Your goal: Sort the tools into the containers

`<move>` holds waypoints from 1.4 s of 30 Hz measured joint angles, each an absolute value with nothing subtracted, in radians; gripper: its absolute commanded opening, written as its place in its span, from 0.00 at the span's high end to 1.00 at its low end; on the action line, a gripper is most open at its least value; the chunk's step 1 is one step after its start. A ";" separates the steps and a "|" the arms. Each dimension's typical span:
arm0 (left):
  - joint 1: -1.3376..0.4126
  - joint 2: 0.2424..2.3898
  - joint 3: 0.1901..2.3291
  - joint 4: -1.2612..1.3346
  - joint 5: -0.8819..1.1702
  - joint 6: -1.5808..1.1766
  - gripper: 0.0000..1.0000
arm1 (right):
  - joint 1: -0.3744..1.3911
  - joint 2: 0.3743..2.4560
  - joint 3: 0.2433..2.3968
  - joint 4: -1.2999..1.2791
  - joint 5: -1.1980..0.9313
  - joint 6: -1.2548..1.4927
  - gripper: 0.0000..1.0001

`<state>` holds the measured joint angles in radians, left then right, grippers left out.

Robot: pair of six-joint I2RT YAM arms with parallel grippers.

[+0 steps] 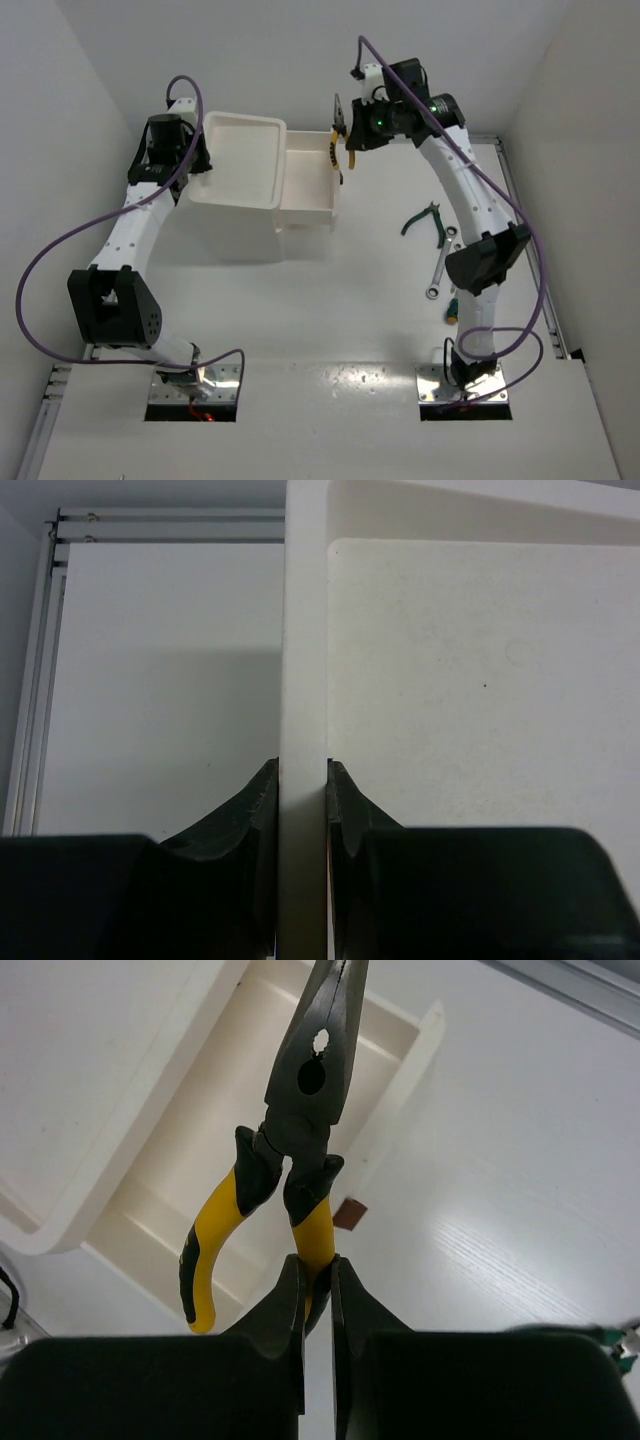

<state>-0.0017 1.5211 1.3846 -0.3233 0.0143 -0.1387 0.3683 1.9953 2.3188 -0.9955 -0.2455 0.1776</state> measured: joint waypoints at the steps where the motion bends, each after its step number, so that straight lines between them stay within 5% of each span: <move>1: -0.001 1.520 1.384 -0.323 0.014 -0.139 1.00 | 0.377 2.019 2.341 -0.999 -0.247 0.176 1.00; 21: -0.001 1.493 1.354 -0.312 -0.014 -0.149 1.00 | 0.442 2.183 2.349 -0.935 -0.388 0.367 1.00; 28: -0.001 1.490 1.351 -0.311 -0.014 -0.151 1.00 | 0.445 2.246 2.350 -0.922 -0.395 0.400 0.46; 32: -0.001 1.490 1.351 -0.312 -0.013 -0.151 1.00 | 0.447 2.245 2.370 -0.876 -0.413 0.400 0.39; 36: -0.001 1.491 1.351 -0.312 -0.012 -0.151 1.00 | 0.447 2.201 2.305 -0.774 -0.469 0.411 0.58; 41: -0.001 1.495 1.357 -0.317 -0.012 -0.151 1.00 | 0.439 2.038 2.150 -0.609 -0.472 0.434 1.00; 42: -0.001 1.497 1.359 -0.319 -0.012 -0.151 1.00 | 0.434 2.011 2.146 -0.591 -0.462 0.432 1.00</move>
<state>-0.0013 1.4975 1.3590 -0.3191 -0.0116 -0.1509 0.4335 2.0109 2.1464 -0.5911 -0.4618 0.4320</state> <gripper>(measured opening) 0.243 0.063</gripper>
